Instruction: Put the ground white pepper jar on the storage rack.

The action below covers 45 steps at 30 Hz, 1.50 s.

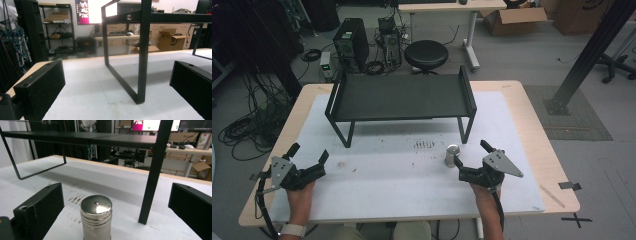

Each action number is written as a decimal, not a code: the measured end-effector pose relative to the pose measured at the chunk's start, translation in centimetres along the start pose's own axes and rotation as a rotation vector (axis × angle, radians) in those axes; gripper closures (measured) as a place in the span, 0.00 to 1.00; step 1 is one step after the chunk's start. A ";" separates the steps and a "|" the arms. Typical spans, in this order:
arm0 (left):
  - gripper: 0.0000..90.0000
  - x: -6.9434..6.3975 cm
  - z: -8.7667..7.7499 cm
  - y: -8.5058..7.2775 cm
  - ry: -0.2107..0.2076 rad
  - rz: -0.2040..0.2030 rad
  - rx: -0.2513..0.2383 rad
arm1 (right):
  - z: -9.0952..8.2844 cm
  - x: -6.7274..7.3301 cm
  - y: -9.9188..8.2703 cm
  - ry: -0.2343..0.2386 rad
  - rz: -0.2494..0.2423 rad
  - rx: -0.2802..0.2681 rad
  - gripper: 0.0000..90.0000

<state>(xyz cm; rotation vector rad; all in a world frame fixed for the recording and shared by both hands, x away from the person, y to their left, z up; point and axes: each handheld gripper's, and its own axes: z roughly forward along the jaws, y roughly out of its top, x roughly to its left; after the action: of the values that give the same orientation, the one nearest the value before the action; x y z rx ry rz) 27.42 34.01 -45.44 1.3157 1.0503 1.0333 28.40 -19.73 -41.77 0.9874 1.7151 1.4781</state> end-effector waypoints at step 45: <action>0.00 0.1 -0.1 0.0 -0.005 -0.009 -0.008 | 4.9 0.8 -1.8 0.056 0.067 0.258 0.11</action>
<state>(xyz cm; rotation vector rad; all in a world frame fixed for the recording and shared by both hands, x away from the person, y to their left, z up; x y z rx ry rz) 27.36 34.14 -45.46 1.3058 1.0468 1.0259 31.98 -16.73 -44.25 1.1557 1.9670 1.3596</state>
